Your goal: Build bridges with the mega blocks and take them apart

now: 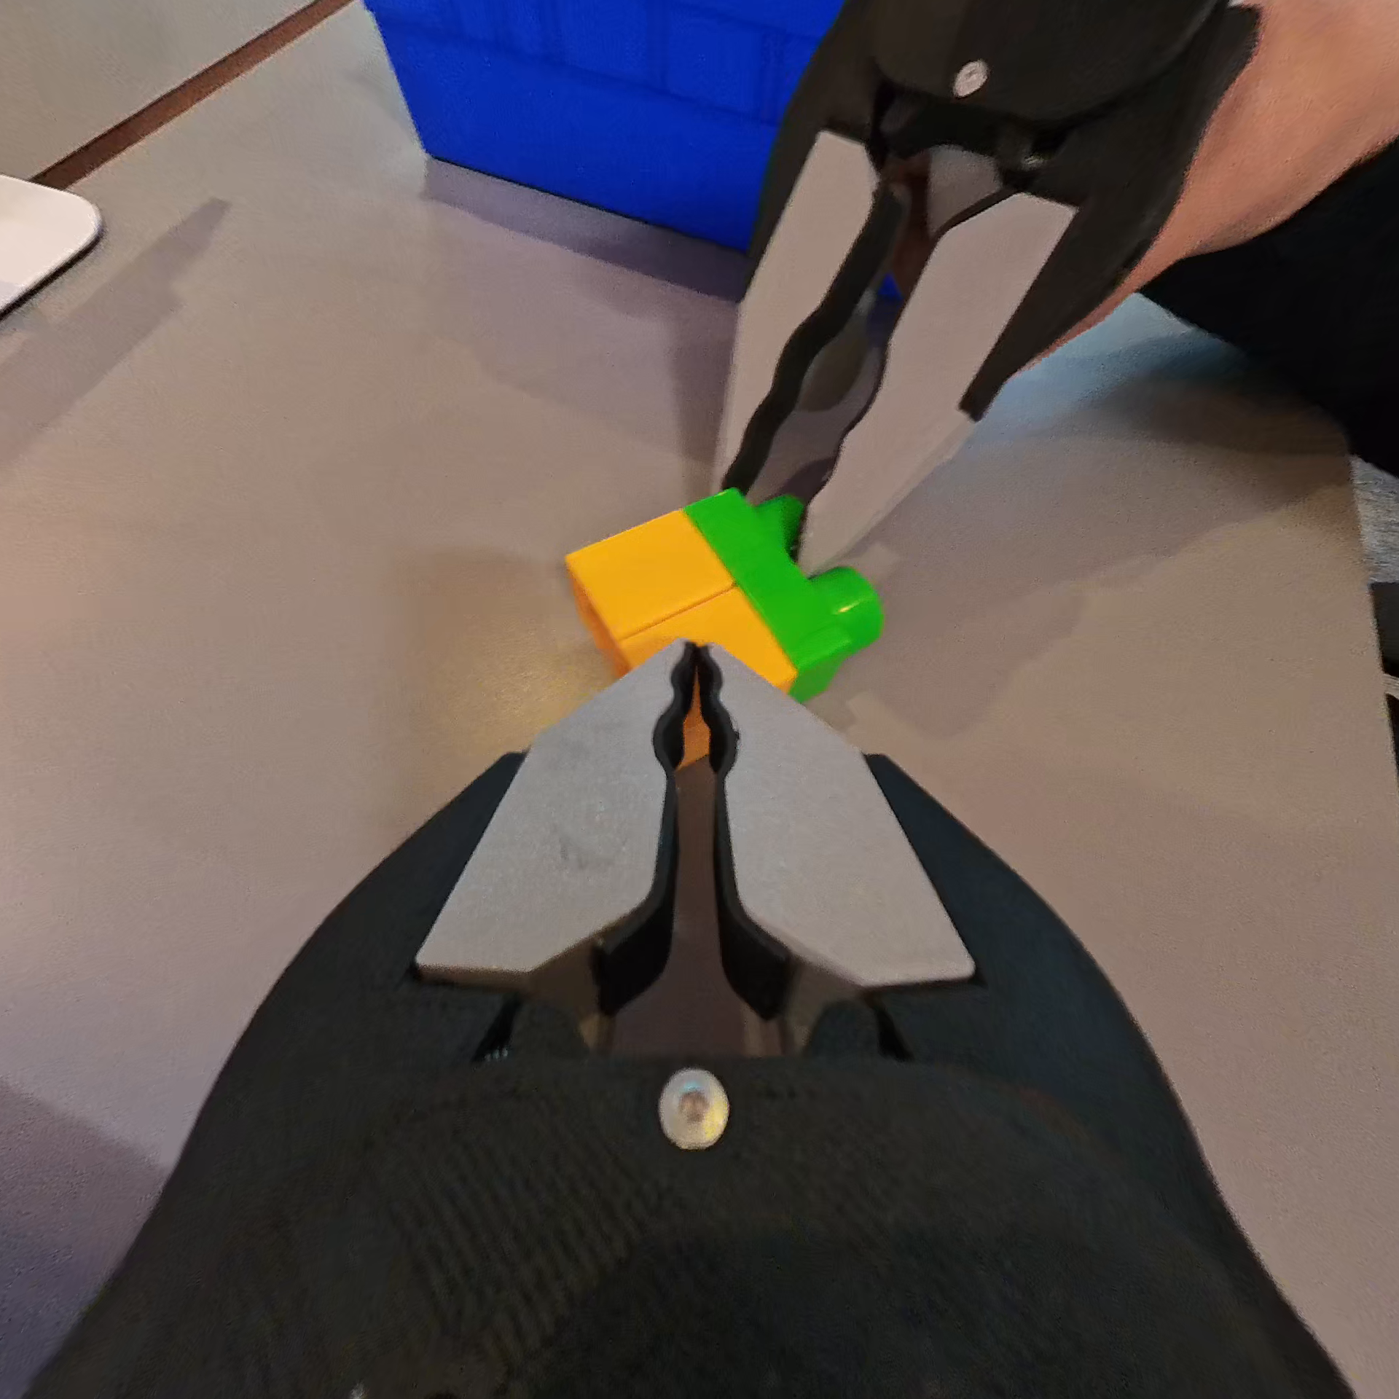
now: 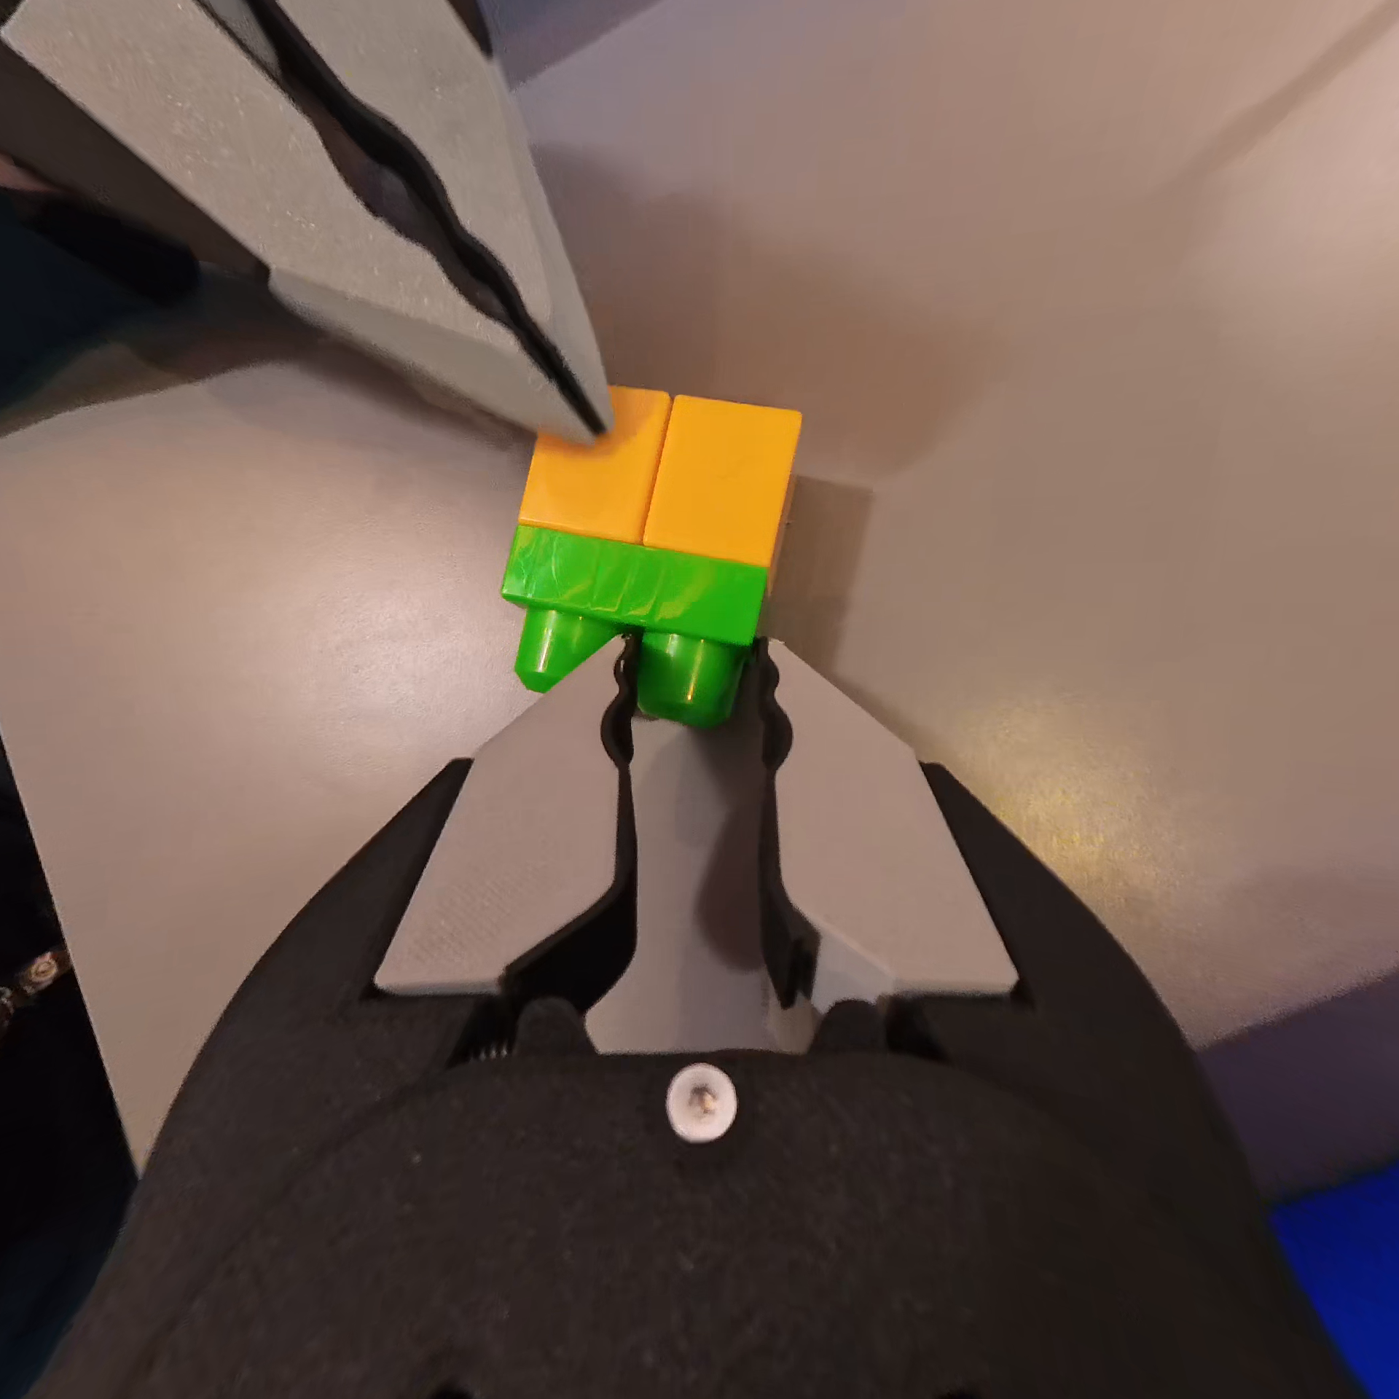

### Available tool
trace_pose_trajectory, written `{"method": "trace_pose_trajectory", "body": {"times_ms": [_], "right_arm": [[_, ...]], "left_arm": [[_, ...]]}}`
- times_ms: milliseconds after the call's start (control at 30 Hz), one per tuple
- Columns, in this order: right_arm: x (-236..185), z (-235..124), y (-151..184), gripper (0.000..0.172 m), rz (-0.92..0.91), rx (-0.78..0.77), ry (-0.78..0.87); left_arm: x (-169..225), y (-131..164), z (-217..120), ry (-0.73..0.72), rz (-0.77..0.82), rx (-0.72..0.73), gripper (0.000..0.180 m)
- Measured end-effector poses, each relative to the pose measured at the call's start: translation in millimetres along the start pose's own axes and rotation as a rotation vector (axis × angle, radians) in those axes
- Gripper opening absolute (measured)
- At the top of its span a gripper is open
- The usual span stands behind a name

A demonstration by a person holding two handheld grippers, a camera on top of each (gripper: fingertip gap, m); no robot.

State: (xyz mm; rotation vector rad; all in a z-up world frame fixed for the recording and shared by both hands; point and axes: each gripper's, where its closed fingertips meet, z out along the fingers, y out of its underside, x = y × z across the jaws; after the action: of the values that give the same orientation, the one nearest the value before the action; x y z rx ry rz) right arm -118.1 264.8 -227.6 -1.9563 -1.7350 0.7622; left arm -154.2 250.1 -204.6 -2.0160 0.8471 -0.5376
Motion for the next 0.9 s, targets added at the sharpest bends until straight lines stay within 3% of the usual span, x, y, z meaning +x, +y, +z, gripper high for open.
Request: {"method": "trace_pose_trajectory", "body": {"times_ms": [233, 300, 367, 467, 567, 633, 700, 800, 900], "right_arm": [[3, -7, -7, 0.027, 0.022, -0.05, 0.014], [0, -11, -8, 0.027, 0.052, -0.082, -0.016], [0, -14, -9, 0.027, 0.108, -0.101, -0.058], [1, -17, -10, 0.027, 0.213, -0.124, -0.141], [3, -22, -12, 0.027, 0.303, -0.162, -0.211], [3, -24, -10, 0.027, 0.336, -0.216, -0.229], [2, -27, -14, 0.026, 0.373, -0.24, -0.251], [3, -31, -19, 0.026, 0.412, -0.271, -0.277], [-6, -30, -21, 0.027, 0.428, -0.309, -0.318]], "left_arm": [[6, -5, 2, -0.025, 0.074, 0.005, 0.001], [8, -7, -2, -0.046, 0.13, -0.001, 0.01], [9, -12, -5, -0.109, 0.256, 0.012, 0.022], [8, -23, -9, -0.274, 0.484, 0.048, 0.023], [17, -25, -9, -0.284, 0.561, 0.076, 0.001], [20, -24, -8, -0.242, 0.516, 0.075, 0.0], [28, -16, -5, -0.159, 0.48, 0.041, 0.062], [28, -5, 2, -0.161, 0.507, -0.018, 0.072], [12, -9, 9, -0.312, 0.57, -0.035, 0.071]]}}
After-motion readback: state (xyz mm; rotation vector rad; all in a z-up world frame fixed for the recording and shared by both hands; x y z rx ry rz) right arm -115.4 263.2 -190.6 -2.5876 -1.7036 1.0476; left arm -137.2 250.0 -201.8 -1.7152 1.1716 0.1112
